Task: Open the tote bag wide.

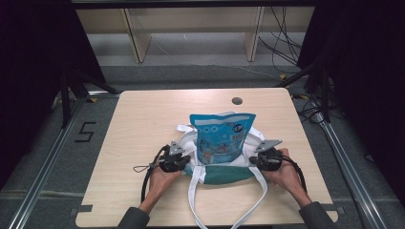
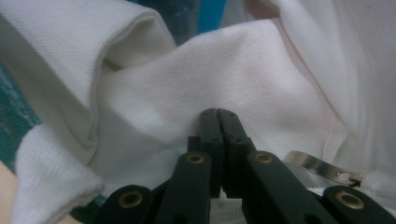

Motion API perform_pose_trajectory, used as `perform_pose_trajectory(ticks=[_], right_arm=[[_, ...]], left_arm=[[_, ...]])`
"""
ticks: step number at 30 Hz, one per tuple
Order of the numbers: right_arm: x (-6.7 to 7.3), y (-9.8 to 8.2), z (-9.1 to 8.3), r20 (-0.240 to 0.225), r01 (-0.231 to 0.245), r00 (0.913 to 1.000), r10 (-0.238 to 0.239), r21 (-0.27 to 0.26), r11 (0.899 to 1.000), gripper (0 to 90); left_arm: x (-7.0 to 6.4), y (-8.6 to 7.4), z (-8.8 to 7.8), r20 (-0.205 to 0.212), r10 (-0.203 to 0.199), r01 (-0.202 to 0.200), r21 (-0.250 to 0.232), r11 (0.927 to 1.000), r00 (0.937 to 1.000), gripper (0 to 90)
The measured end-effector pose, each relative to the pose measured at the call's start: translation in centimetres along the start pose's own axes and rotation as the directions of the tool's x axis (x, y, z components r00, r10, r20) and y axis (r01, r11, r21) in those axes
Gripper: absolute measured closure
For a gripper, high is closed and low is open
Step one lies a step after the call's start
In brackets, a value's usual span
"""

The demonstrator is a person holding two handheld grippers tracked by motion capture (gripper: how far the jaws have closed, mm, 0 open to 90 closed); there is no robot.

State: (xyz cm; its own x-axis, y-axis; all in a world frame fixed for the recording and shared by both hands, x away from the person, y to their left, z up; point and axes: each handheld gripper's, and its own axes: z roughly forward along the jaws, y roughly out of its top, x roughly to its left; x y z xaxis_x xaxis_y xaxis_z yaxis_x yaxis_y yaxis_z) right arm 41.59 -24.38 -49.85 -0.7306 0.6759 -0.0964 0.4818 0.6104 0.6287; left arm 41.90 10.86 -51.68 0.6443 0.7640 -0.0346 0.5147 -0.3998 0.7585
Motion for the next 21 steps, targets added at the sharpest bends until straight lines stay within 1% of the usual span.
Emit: perform_pose_trajectory(ticks=[1,2,3,4,5,6,7,8,10,11,12,13,14,15,16,17,18,19,20,21], right_arm=[[-0.3,0.2,0.1,-0.007,-0.005,1.0000,0.006,0.007,1.000,90.0],[-0.5,0.3,0.4,-0.004,-0.016,0.9999,0.016,-0.003,1.000,90.0],[-0.7,0.5,0.6,-0.002,-0.016,0.9999,0.016,-0.003,1.000,90.0],[-0.9,0.6,0.8,0.002,-0.025,0.9997,0.025,-0.007,1.000,90.0],[-1.2,0.8,1.0,0.001,-0.029,0.9996,0.029,-0.007,1.000,90.0],[-1.4,1.0,1.1,0.000,-0.031,0.9995,0.031,-0.003,1.000,90.0],[-1.6,1.1,1.5,0.009,-0.030,0.9995,0.030,-0.025,0.999,90.0],[-1.8,1.3,1.6,0.015,-0.038,0.9992,0.038,-0.018,0.999,90.0],[-2.0,1.6,1.9,0.023,-0.041,0.9989,0.041,-0.013,0.999,90.0],[-2.2,1.8,2.0,0.022,-0.044,0.9988,0.045,-0.016,0.999,90.0],[-2.3,1.9,2.2,0.027,-0.055,0.9981,0.055,-0.021,0.998,90.0],[-2.4,2.1,2.1,0.021,-0.060,0.9980,0.060,-0.003,0.998,90.0],[-2.5,2.1,2.4,0.031,-0.059,0.9977,0.060,-0.028,0.998,90.0],[-2.7,2.3,2.3,0.025,-0.063,0.9977,0.063,-0.006,0.998,90.0],[-2.9,2.2,2.8,0.041,-0.053,0.9976,0.055,-0.049,0.997,90.0],[-2.8,2.3,2.5,0.028,-0.086,0.9959,0.086,-0.013,0.996,90.0],[-2.8,2.4,2.5,0.026,-0.103,0.9944,0.103,-0.001,0.995,89.9],[-3.0,2.4,2.7,0.035,-0.068,0.9970,0.069,-0.022,0.997,90.0],[-3.0,2.4,2.6,0.027,-0.084,0.9961,0.084,-0.008,0.996,89.9],[-3.1,2.4,2.6,0.030,-0.066,0.9974,0.066,-0.018,0.998,89.7]], left_arm=[[0.2,0.2,0.1,0.002,-0.019,0.019,0.013,0.9997,0.9998,89.2],[0.4,0.3,0.4,-0.009,-0.023,0.023,-0.001,0.9997,0.9997,89.2],[0.5,0.5,0.7,-0.022,-0.022,0.022,-0.005,0.9998,0.9995,89.2],[1.0,0.8,0.8,-0.018,-0.012,0.012,0.014,0.9998,0.9998,89.2],[1.3,1.0,1.1,-0.019,-0.019,0.019,0.003,0.9998,0.9996,89.2],[1.7,1.2,1.3,-0.015,-0.035,0.035,0.007,0.9994,0.9993,89.2],[1.9,1.3,1.7,-0.021,-0.068,0.068,-0.012,0.9976,0.9975,89.2],[2.2,1.5,1.9,-0.025,-0.059,0.059,-0.007,0.9983,0.9980,89.2],[2.7,2.0,2.4,-0.041,-0.066,0.066,-0.018,0.9977,0.9970,89.2],[3.0,2.1,2.6,-0.040,-0.071,0.070,-0.020,0.9974,0.9967,89.2],[3.2,2.3,2.9,-0.039,-0.085,0.084,-0.030,0.9960,0.9956,89.2],[3.4,2.4,3.0,-0.038,-0.084,0.083,-0.027,0.9962,0.9958,89.2],[3.5,2.6,3.2,-0.048,-0.088,0.086,-0.035,0.9957,0.9950,89.2],[3.6,2.7,3.4,-0.048,-0.088,0.087,-0.036,0.9956,0.9949,89.2],[3.7,2.8,3.5,-0.051,-0.090,0.088,-0.036,0.9954,0.9946,89.2],[3.9,2.9,3.5,-0.052,-0.084,0.082,-0.029,0.9962,0.9951,89.2],[4.0,2.9,3.6,-0.053,-0.087,0.085,-0.035,0.9958,0.9949,89.2],[4.0,3.0,3.7,-0.055,-0.089,0.087,-0.039,0.9954,0.9945,89.2],[4.1,3.0,3.6,-0.047,-0.087,0.086,-0.033,0.9958,0.9951,89.2],[4.1,3.0,3.5,-0.043,-0.086,0.085,-0.030,0.9959,0.9953,89.1]])
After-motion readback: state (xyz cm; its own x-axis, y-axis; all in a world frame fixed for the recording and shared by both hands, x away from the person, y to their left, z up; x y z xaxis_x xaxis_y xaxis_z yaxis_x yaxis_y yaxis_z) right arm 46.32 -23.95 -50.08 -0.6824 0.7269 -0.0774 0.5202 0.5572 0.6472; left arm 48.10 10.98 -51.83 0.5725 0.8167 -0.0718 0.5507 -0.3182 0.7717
